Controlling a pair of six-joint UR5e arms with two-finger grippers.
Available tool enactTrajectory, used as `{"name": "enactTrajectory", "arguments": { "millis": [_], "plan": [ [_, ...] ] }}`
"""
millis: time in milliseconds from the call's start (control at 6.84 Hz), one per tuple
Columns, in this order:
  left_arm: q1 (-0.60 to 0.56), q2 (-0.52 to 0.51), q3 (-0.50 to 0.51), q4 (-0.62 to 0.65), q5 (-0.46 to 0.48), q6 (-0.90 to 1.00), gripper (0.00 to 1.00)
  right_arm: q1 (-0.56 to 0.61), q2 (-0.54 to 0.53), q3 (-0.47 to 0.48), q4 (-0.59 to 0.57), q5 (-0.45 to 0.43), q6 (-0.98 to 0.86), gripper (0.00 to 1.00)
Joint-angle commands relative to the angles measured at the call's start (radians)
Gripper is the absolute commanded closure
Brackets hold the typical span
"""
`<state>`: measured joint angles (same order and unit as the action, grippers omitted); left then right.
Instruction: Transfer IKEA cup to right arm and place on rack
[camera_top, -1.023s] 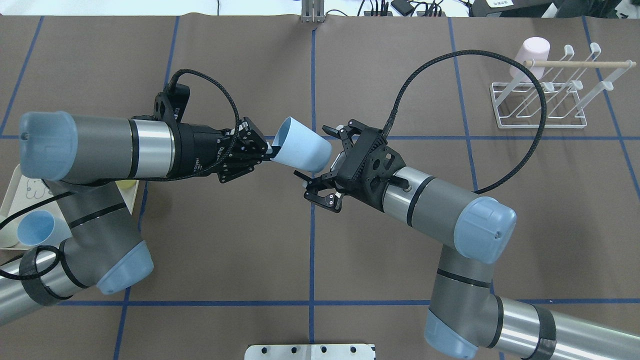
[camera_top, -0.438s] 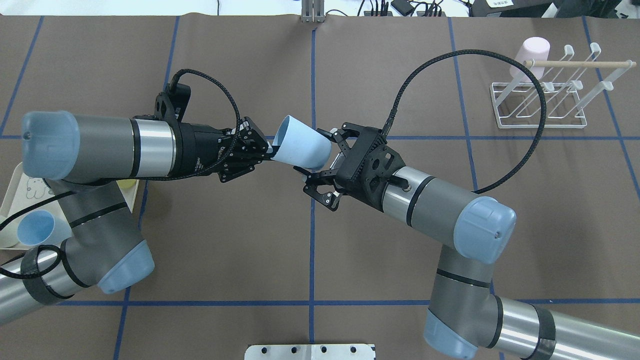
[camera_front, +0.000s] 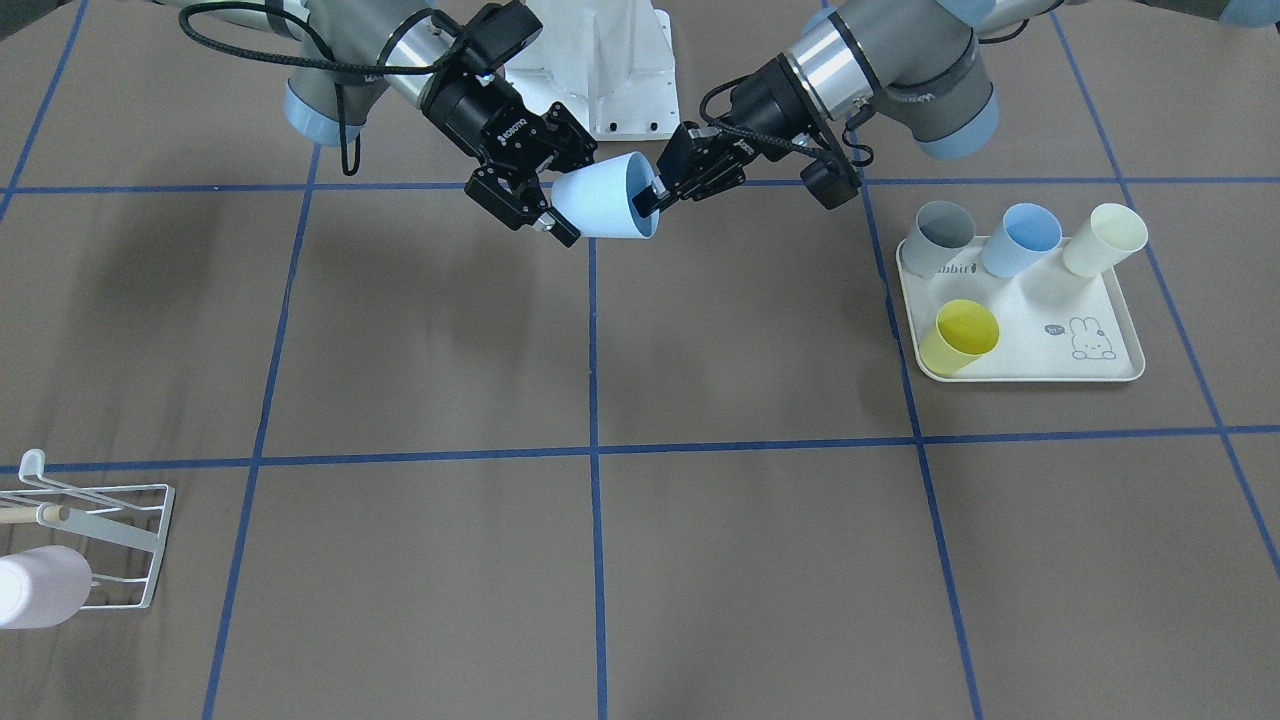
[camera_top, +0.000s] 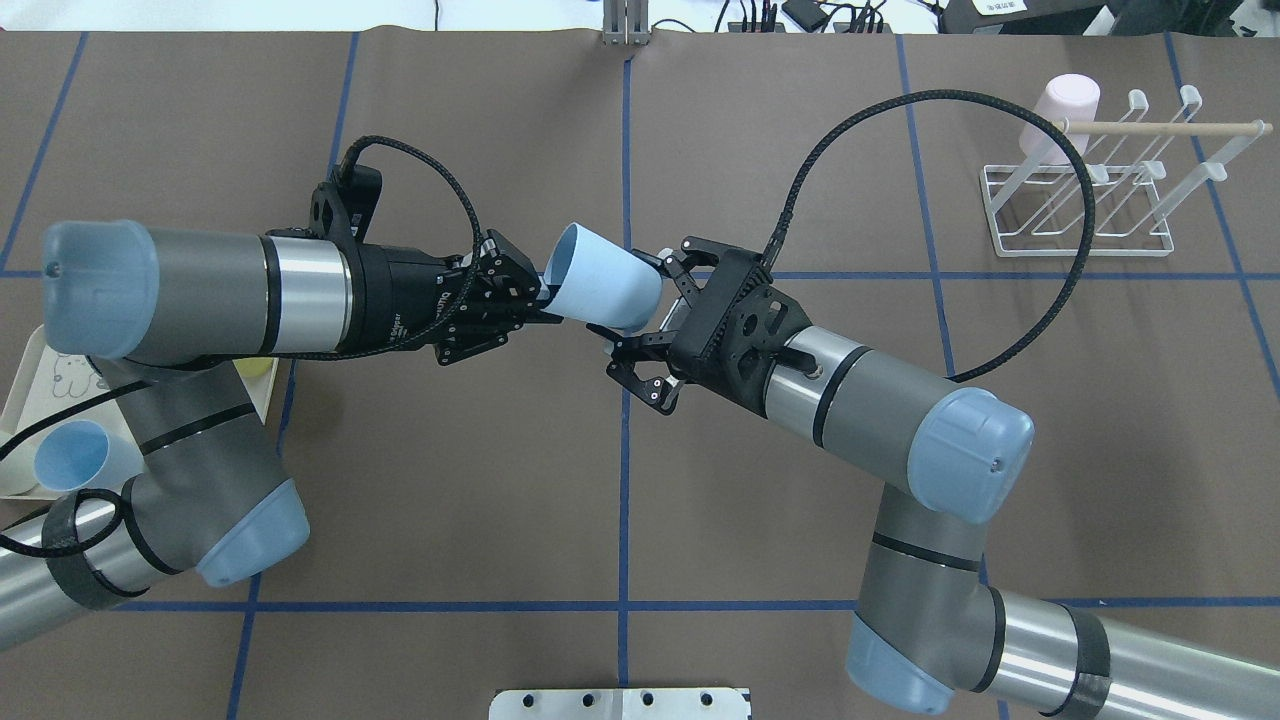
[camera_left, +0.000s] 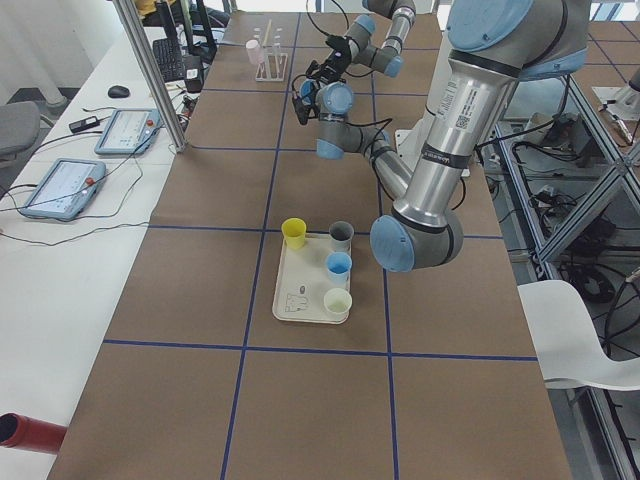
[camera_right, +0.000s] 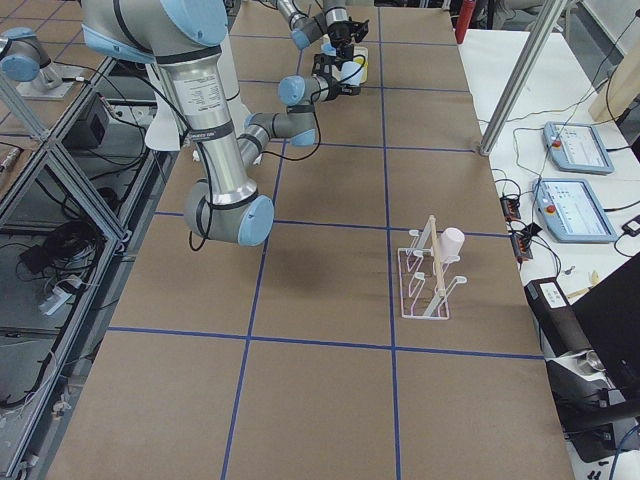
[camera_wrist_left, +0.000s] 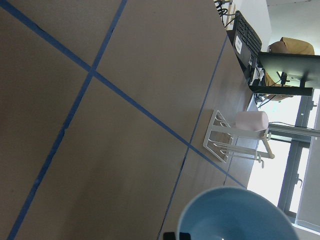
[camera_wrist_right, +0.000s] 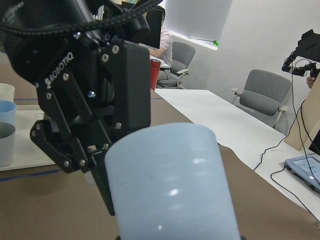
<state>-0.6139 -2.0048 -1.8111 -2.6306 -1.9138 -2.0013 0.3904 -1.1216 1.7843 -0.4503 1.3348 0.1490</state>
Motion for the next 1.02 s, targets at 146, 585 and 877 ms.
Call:
{"name": "enactTrajectory", "arguments": {
  "millis": [146,585,877],
  "plan": [
    [-0.013,0.027,-0.023,-0.003,0.024,0.119,0.0,0.004,-0.006,0.0,-0.01,-0.008,-0.005,0.81],
    [-0.064,0.113,-0.099,-0.003,-0.037,0.144,0.0,0.074,-0.038,0.003,-0.071,-0.005,-0.005,1.0],
    [-0.087,0.176,-0.106,-0.002,-0.06,0.289,0.0,0.126,-0.04,0.026,-0.208,-0.003,0.006,1.0]
  ]
}}
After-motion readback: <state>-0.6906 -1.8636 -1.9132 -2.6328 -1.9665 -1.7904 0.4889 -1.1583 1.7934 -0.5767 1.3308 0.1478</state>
